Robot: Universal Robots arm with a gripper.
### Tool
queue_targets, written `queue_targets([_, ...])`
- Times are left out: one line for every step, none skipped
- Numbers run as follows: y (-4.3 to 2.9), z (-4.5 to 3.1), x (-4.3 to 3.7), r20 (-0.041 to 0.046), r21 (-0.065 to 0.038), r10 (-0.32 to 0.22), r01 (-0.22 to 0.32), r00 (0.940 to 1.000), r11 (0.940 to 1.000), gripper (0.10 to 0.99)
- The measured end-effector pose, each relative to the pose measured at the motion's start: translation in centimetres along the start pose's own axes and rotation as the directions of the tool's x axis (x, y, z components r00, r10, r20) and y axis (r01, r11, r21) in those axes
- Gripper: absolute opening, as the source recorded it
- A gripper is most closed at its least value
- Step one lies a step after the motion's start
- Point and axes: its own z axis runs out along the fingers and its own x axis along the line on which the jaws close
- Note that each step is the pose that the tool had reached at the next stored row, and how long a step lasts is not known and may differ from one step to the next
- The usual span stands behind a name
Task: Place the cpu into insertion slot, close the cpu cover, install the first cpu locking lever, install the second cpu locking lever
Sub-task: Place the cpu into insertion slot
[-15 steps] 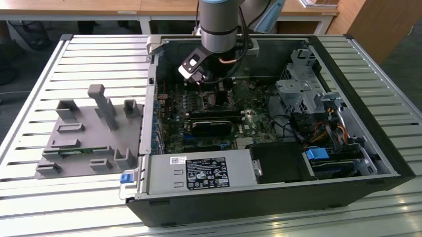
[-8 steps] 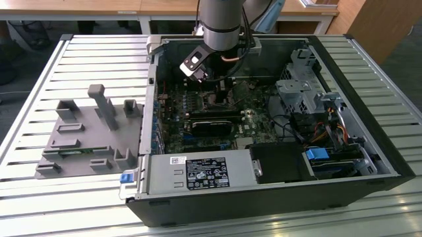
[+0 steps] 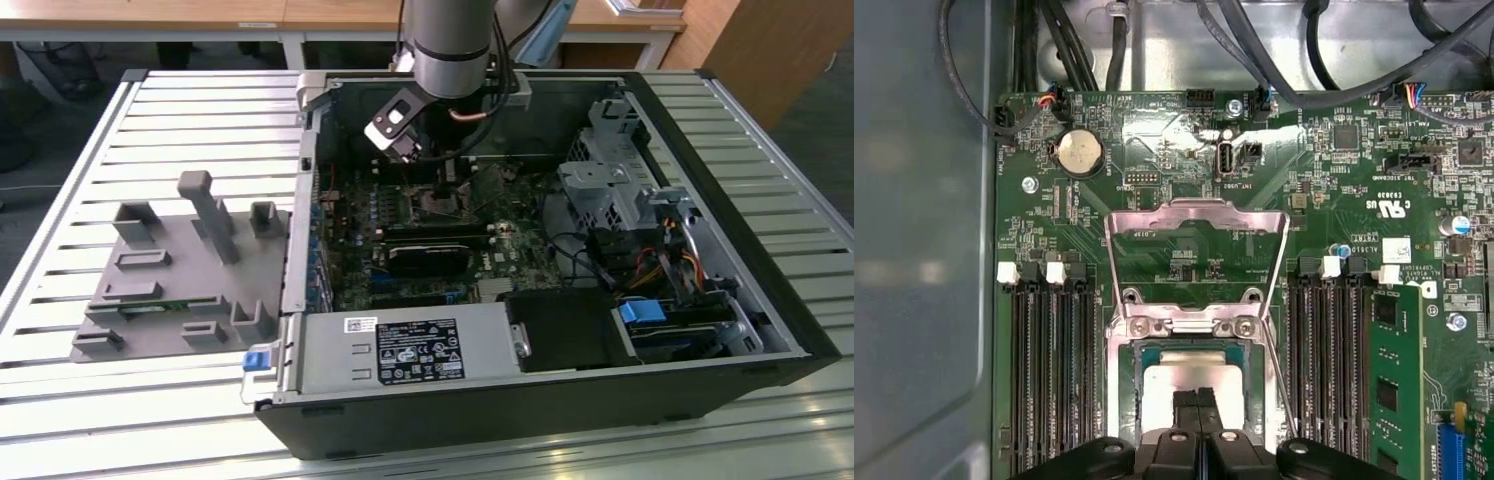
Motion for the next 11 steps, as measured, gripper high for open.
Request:
queue_targets([0.00,-0.03,0.00,0.0000,0.001,0.000,0.000,1.0000,1.0000,0.122])
queue_targets([0.00,-0.06,0.00,0.0001,0.001,0.000,0.000,1.0000,1.0000,0.106])
queue_targets([0.00,-0.11,0.00,0.0001,0.001,0.000,0.000,1.0000,1.0000,0.106])
queue_targets([0.01,-0.16,0.00,0.0000,0.001,0.000,0.000,1.0000,1.0000,0.106])
queue_targets([0.01,-0.21,0.00,-0.0002,0.001,0.000,0.000,1.0000,1.0000,0.106])
queue_targets([0.01,-0.26,0.00,-0.0002,0.001,0.000,0.000,1.0000,1.0000,0.106])
queue_targets([0.01,-0.30,0.00,-0.0002,0.001,0.000,0.000,1.0000,1.0000,0.106])
queue_targets([0.02,-0.34,0.00,-0.0002,0.002,0.000,0.000,1.0000,1.0000,0.106])
queue_targets([0.02,-0.40,0.01,-0.0006,0.002,0.000,0.000,1.0000,1.0000,0.106])
queue_targets([0.02,-0.45,0.01,-0.0013,0.002,0.000,0.000,1.0000,1.0000,0.106])
queue_targets([0.02,-0.50,0.01,-0.0015,0.002,0.000,0.000,1.0000,1.0000,0.106])
